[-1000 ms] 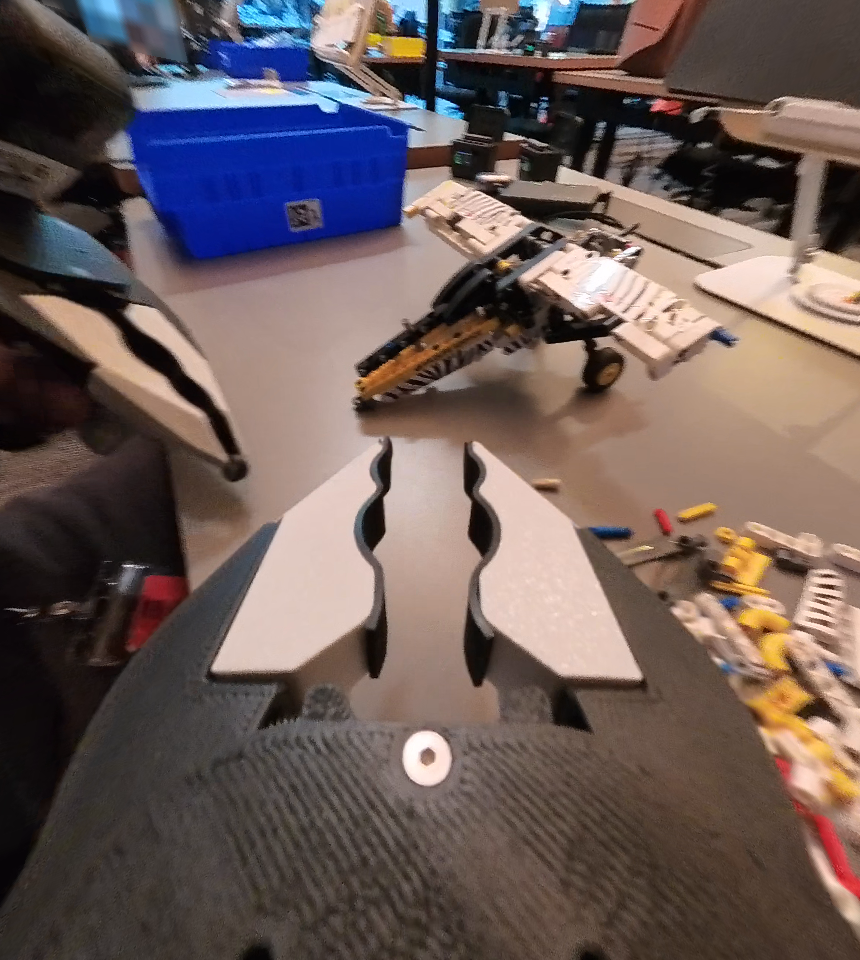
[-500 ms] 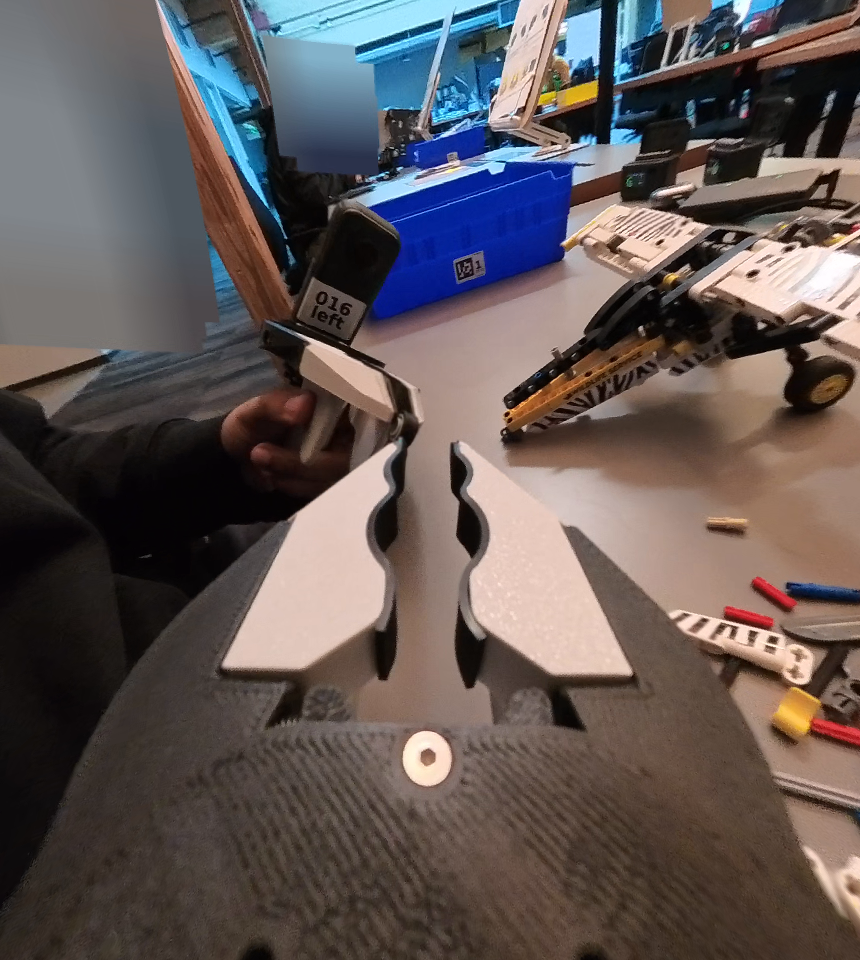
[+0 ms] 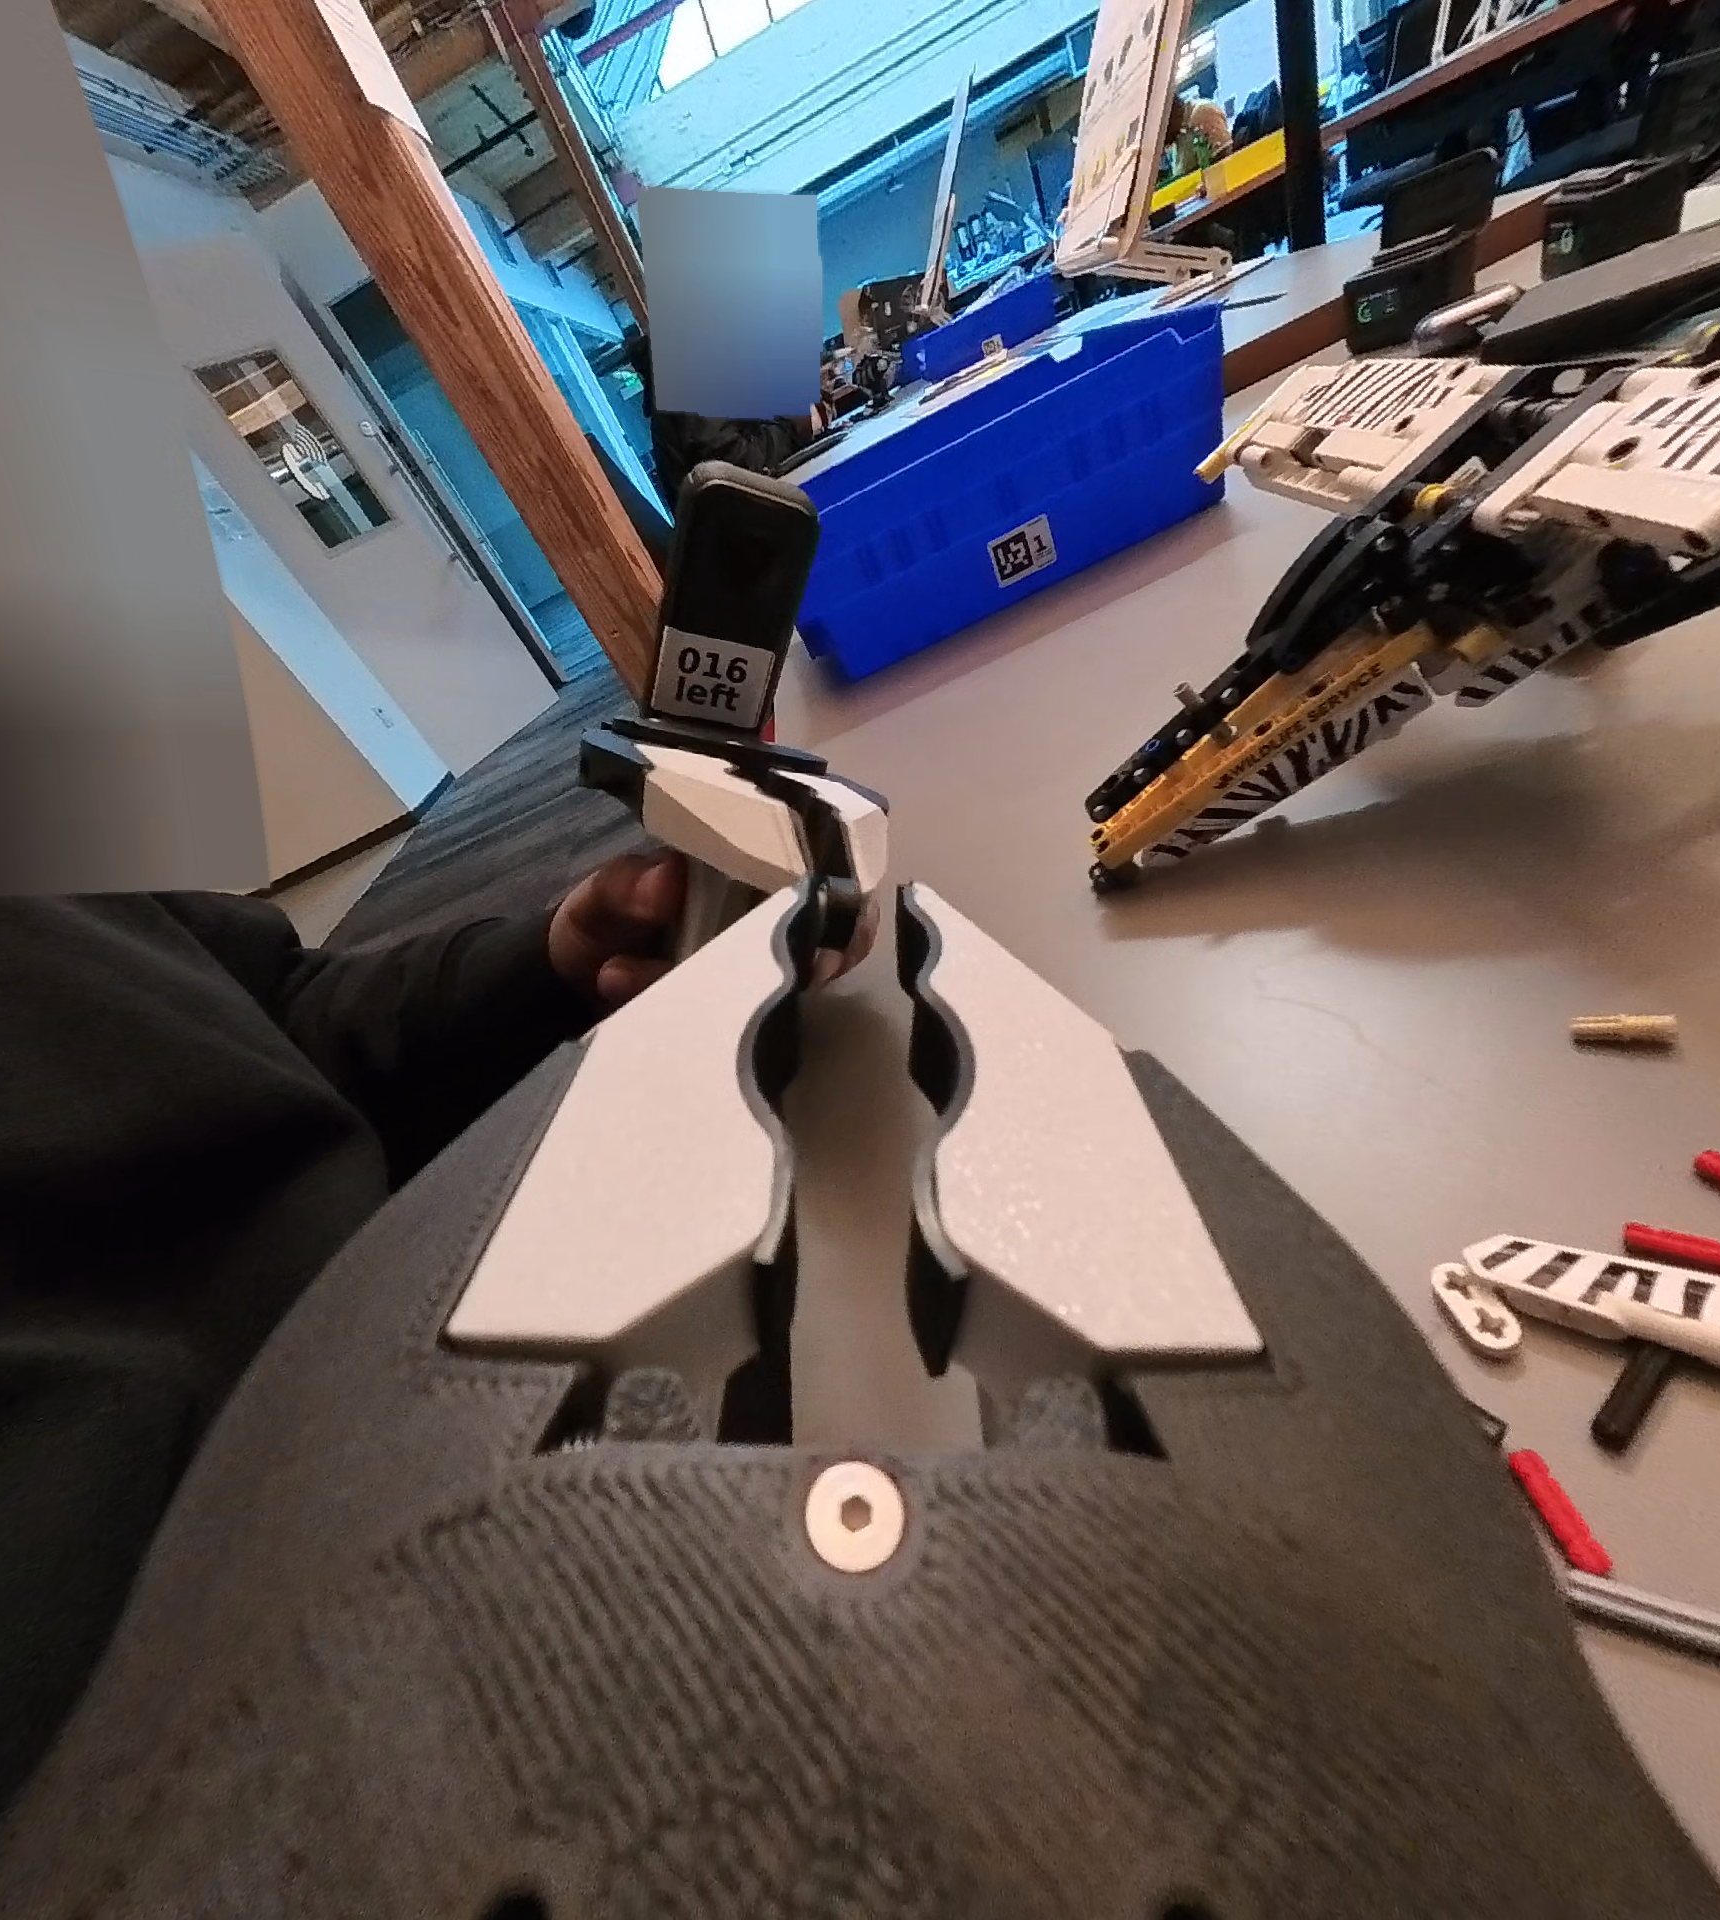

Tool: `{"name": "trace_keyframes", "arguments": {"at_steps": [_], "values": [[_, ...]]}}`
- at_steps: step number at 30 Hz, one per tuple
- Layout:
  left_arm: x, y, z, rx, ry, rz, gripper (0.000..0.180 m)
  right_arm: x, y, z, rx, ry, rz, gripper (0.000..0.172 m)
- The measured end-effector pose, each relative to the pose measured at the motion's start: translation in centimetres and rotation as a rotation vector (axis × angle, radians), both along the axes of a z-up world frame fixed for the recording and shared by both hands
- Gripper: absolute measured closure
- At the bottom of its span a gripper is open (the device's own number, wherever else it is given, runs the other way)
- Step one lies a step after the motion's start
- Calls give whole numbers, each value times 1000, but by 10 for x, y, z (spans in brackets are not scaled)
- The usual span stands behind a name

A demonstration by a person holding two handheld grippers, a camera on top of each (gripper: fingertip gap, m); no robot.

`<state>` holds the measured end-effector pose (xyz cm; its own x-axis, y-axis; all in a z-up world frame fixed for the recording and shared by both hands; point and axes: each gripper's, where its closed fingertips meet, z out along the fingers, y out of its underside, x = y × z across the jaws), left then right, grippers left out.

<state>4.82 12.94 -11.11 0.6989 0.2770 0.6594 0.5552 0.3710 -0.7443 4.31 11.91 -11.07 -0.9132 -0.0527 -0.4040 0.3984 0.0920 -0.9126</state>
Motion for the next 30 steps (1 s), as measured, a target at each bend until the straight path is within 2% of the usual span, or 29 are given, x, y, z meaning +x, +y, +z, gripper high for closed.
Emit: {"name": "trace_keyframes", "arguments": {"at_steps": [8,18,30], "values": [[1,-1,2,13,6,-10,178,8,1,-1,-1,-39,67,167],[17,-1,12,102,19,-146,180,26,3,9,-90,-205,226,168],[29,6,37,489,-140,-370,178,39,14,36,-283,-376,400,168]]}}
